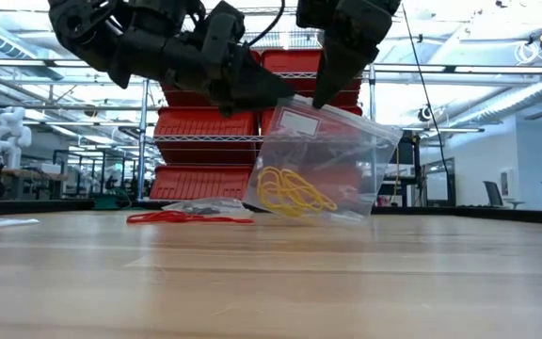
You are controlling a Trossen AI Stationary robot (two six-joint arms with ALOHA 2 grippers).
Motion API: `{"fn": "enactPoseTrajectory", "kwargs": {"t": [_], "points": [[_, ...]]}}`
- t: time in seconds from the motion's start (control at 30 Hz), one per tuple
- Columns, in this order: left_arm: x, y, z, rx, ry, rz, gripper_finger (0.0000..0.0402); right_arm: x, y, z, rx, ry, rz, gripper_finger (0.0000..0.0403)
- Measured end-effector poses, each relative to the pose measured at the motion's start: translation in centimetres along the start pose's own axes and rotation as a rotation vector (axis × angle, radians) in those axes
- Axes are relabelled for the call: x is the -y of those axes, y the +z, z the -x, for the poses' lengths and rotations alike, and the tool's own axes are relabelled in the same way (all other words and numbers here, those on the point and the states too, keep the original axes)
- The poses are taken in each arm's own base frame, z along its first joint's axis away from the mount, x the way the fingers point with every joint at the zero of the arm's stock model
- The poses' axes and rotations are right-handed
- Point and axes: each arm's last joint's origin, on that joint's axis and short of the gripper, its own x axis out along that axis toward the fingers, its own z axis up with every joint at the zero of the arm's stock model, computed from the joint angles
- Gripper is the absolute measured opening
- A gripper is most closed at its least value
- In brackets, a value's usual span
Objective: Sort rubber bands
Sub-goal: Close the bottom right transparent zip bag
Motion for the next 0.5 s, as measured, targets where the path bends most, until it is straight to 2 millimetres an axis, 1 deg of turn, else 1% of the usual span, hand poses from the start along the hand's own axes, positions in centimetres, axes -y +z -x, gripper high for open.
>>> {"fn": "enactPoseTrajectory", "kwargs": {"t": [0.07,0.17,0.27,0.4,0.5], "points": [[-0.01,-0.21,-0.10,-0.008,0.001,-0.001,0.0146,0.00,0.02,0.01,0.001,0.000,0.000,0.0004],[-0.05,-0.28,-0.17,-0.007,0.017,-0.002,0.0123,0.00,0.07,0.00,0.008,0.000,-0.001,0.0004],[-0.20,-0.17,-0.17,0.004,0.051,-0.017,0.0084,-0.01,0.08,0.00,0.008,0.001,-0.002,0.0004],[-0.26,-0.01,-0.17,0.020,0.055,-0.030,0.0017,-0.06,0.14,0.00,0.013,0.017,-0.002,0.0004],[-0.27,-0.03,-0.17,0.018,0.056,-0.043,0.0010,-0.09,0.13,0.01,0.012,0.022,-0.002,0.0004]]}}
